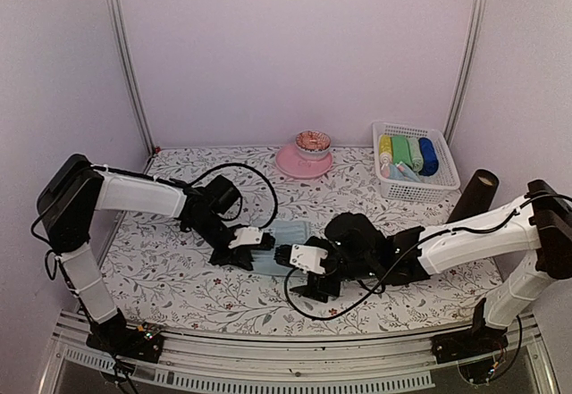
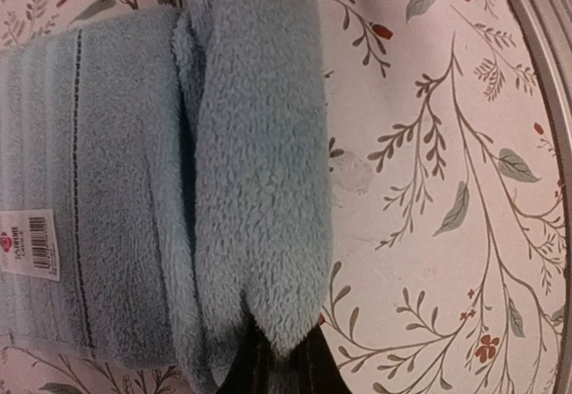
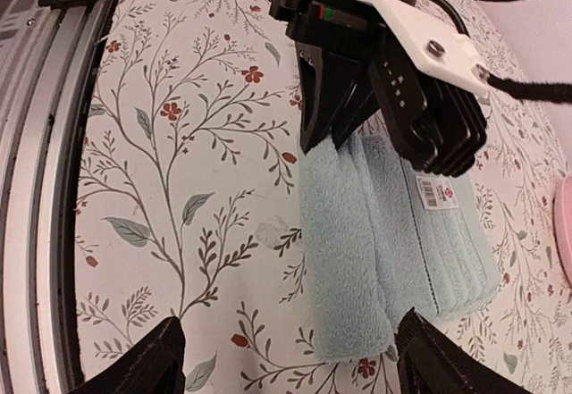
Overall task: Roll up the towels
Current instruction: Roll the towel at the center of the board.
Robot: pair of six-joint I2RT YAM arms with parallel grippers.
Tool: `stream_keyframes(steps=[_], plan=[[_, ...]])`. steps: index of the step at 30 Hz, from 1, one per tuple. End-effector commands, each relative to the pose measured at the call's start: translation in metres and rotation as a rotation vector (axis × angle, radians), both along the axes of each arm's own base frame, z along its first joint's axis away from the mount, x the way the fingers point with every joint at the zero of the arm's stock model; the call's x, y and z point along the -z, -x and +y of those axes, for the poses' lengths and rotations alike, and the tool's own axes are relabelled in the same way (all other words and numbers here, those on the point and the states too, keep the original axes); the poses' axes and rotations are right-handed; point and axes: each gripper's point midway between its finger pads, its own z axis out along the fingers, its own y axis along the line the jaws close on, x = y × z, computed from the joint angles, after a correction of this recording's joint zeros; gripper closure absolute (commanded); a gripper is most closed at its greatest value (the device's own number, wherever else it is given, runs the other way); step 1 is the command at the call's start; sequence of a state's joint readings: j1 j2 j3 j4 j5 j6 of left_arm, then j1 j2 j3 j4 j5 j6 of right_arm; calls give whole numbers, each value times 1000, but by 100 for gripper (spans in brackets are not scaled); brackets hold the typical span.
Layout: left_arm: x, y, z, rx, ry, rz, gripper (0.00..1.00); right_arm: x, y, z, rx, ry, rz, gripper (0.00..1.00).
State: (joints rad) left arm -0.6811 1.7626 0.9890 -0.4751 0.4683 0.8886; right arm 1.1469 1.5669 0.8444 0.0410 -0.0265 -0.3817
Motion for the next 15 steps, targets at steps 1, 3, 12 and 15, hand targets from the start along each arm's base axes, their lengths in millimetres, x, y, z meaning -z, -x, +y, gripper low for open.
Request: stream_keyframes(steps=[1, 3, 12, 15], plan=[[7, 30, 13, 7, -74, 247, 100, -2, -28, 21, 47, 51, -241, 18], [9, 30, 13, 12, -90, 273, 100, 10, -34, 30, 59, 116, -293, 18], [18, 26, 13, 19, -127, 365, 100, 55, -61, 42, 110, 320, -427, 22], [21, 26, 13, 22, -133, 376, 100, 60, -59, 42, 99, 338, -432, 32]])
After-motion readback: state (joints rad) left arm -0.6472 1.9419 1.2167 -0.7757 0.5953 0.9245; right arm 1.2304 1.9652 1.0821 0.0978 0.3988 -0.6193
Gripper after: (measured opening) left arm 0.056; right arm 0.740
